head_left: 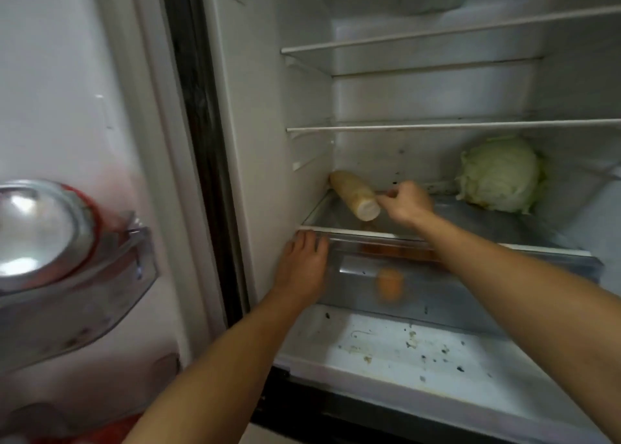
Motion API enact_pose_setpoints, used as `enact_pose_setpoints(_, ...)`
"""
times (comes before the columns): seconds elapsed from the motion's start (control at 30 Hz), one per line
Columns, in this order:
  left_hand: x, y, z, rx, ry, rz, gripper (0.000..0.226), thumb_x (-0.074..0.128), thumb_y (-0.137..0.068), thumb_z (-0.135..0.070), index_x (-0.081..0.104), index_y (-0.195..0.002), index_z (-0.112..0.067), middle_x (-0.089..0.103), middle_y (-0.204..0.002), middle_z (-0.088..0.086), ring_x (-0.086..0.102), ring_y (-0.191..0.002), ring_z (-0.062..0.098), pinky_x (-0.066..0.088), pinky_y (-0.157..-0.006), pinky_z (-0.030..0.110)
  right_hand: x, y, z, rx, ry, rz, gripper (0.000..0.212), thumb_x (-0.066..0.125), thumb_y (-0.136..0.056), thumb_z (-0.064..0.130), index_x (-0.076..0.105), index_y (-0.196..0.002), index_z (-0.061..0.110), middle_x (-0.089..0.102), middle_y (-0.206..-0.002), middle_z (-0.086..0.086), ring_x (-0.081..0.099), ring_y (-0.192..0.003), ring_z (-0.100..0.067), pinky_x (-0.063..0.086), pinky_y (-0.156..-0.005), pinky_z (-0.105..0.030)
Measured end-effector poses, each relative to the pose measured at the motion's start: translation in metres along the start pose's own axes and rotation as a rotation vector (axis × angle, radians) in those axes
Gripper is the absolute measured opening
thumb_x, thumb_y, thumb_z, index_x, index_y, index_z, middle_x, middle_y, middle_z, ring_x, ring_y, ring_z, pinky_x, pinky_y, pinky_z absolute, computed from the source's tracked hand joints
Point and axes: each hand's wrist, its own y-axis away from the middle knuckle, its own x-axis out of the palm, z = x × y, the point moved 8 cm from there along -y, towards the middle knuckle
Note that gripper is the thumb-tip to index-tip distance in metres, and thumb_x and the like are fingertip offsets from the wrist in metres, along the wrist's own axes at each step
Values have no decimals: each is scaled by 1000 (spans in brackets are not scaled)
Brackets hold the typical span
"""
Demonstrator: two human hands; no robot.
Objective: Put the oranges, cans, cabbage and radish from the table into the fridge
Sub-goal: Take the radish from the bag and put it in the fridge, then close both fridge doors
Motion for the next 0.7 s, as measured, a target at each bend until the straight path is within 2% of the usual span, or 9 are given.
enact_pose_setpoints(0.07,-16,24,-6,-4,26,21,39,51,-86,-13,49,-125,-5,51,-124,20,46,-117,37,38,-91,42,-14,34,2,-17,42,-68,25,65,-85,42,73,-96,21,72,-103,-7,65,-97,-29,53,-84,-39)
enact_pose_setpoints(0.13,-33,51,-12,23,9,38,29,47,-90,-15,51,-117,-7,53,-122,17,48,-112,35,40,-85,41,-22,72,3,-26,89,-106,22,63,-83,42,72,-94,25,72,-101,-5,66,-95,-28,54,-83,-40)
enact_pose_setpoints(0.27,-66,112,-22,120,55,14,22,47,-92,-21,55,-108,-8,57,-113,13,53,-101,32,42,-76,38,-34,157,5,-15,203,-132,19,61,-85,39,71,-97,26,72,-97,-1,65,-92,-26,54,-78,-37)
enact_pose_setpoints(0.37,-88,162,-24,173,118,-30,20,44,-93,-18,58,-103,-8,59,-106,12,55,-95,31,37,-67,35,-40,219,3,6,250,-140,18,61,-88,37,71,-98,26,72,-98,2,65,-93,-24,49,-74,-31)
enact_pose_setpoints(0.47,-109,209,-20,201,157,-35,22,44,-94,-19,58,-107,-8,59,-105,12,54,-93,31,40,-67,37,-39,269,9,12,223,-92,14,61,-89,35,70,-96,27,71,-98,2,64,-86,-21,55,-76,-38)
enact_pose_setpoints(0.57,-136,247,-13,223,139,-70,19,46,-93,-22,57,-103,-10,60,-101,10,55,-90,29,40,-64,36,-34,309,26,-28,255,-67,17,58,-91,35,69,-99,25,70,-97,2,63,-85,-21,52,-69,-34)
enact_pose_setpoints(0.7,-178,292,3,206,97,-151,13,53,-88,-20,60,-93,-10,62,-91,9,57,-81,29,30,-61,32,-19,348,63,-119,195,-37,20,58,-91,34,68,-103,23,70,-97,1,62,-84,-20,52,-69,-34)
